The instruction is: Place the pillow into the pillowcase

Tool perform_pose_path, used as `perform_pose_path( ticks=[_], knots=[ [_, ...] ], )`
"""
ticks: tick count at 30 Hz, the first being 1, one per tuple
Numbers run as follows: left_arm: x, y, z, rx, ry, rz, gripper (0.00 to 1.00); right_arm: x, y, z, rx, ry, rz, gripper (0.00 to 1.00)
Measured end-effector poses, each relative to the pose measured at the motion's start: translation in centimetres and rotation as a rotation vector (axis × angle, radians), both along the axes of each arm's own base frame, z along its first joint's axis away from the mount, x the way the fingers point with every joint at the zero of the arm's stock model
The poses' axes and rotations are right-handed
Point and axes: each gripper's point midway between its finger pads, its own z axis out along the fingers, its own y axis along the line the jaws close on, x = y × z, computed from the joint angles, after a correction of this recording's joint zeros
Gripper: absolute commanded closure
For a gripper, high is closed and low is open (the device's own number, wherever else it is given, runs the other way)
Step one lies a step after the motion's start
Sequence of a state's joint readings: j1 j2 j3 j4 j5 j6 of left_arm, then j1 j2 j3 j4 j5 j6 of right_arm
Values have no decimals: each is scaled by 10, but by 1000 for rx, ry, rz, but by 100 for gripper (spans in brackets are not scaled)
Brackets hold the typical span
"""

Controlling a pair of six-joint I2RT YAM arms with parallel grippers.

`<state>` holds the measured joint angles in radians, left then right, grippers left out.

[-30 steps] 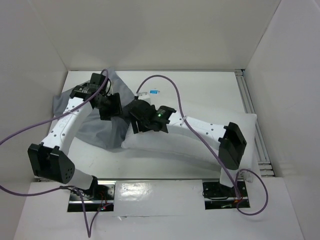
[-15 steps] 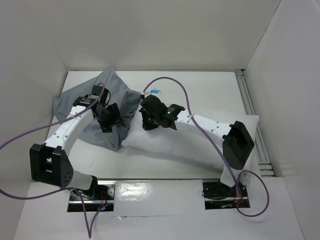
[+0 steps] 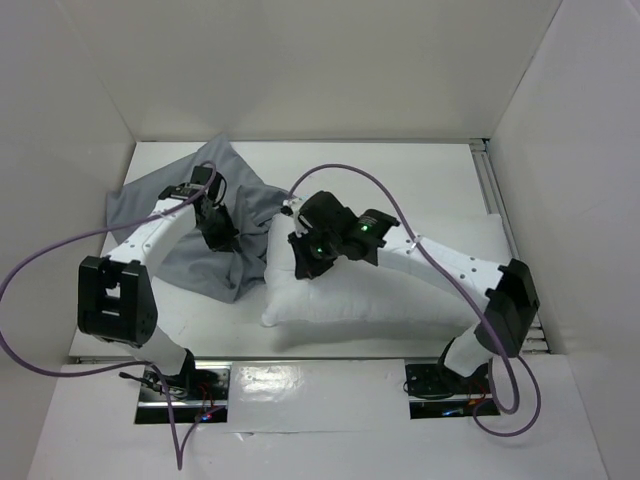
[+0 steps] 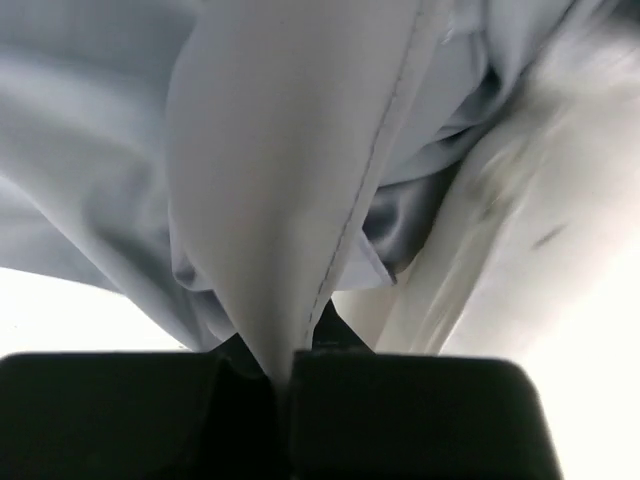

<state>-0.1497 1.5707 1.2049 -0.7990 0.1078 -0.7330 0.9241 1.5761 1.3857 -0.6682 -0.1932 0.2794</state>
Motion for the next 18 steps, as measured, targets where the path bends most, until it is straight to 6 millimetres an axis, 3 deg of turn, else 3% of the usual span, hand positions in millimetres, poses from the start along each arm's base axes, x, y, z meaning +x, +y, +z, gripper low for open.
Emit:
perform_pose_path(
  ticks=[4,8,11,14,15,17,18],
  knots=[
    [22,3,17,20,-65,-38,100,-22,-13,23,22,14,70,100],
    [36,3,36,34,-140,-106,100,-33,-14,43,28,26,144,100],
    [26,5,40,42,-150,-152,100,-30,-6,55,36,13,198,100],
    [0,9,40,49,-145,-181,100,-22,6,53,21,9,231,100],
    [-9,9,40,46,-145,-187,94,-20,9,49,9,14,239,100],
    [-29,9,39,32,-121,-198,53,-18,14,34,-23,43,257,100],
    [-36,9,39,28,-111,-207,41,-21,15,25,-42,67,267,100]
  ],
)
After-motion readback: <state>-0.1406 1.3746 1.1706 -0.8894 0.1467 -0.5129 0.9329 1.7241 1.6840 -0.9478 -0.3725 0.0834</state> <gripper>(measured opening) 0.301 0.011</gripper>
